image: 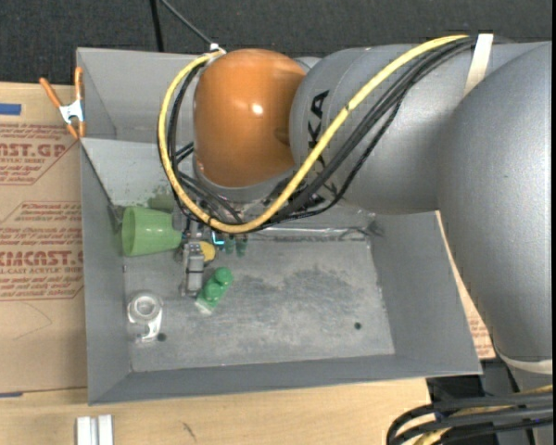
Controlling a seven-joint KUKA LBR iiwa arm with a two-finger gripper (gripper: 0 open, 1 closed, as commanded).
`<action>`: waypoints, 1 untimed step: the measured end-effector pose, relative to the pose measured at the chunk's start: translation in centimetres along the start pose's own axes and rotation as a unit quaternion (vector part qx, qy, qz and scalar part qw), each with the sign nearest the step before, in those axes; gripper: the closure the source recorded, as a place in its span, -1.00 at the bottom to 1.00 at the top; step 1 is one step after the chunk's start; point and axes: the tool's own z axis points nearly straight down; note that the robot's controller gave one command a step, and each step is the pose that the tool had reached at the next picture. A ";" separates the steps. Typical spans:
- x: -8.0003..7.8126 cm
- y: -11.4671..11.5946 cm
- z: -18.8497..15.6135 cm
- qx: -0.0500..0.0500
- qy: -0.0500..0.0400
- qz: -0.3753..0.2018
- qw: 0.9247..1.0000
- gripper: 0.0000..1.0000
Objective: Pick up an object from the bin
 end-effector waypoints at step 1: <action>-1.7 -5.3 11.2 0.001 0.000 0.009 1.000 -1.00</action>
Offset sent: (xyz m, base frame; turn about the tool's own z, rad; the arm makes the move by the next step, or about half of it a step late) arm 0.0184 -0.0510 -0.1069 0.0162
